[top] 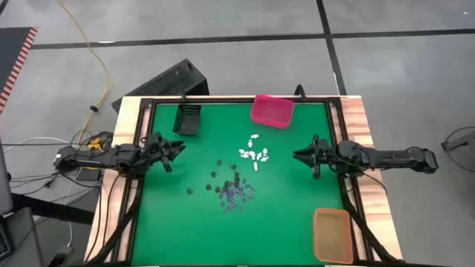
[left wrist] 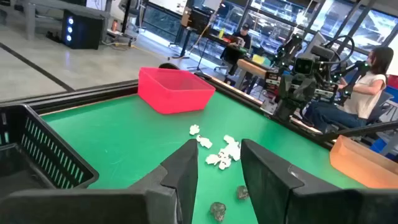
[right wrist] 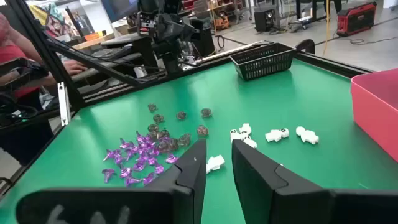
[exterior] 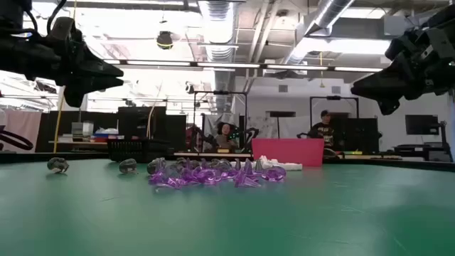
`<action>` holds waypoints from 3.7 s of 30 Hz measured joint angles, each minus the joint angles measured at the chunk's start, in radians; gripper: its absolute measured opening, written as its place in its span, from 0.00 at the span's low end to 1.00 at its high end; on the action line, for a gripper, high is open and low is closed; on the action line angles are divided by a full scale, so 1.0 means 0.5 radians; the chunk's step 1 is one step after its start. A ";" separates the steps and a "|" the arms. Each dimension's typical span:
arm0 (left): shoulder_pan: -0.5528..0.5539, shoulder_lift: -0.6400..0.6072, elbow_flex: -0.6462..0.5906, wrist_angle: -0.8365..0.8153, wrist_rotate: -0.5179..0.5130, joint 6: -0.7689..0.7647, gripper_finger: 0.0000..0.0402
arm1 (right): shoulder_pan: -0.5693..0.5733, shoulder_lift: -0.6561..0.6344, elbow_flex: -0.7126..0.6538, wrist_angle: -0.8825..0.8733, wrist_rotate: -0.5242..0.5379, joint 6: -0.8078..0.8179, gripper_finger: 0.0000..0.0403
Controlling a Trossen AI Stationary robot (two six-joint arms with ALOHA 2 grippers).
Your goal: Sort Halloween decoration
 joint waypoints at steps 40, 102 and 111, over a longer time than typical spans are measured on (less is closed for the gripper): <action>-0.001 0.000 0.000 0.000 0.000 0.000 0.28 | 0.000 0.000 0.000 0.000 0.000 0.000 0.27; -0.001 0.430 0.709 0.564 0.217 -0.245 0.31 | 0.036 1.111 0.787 0.404 0.104 0.055 0.46; 0.008 1.105 1.385 0.242 0.490 0.207 0.46 | 0.158 1.928 1.211 0.426 0.065 -0.259 0.58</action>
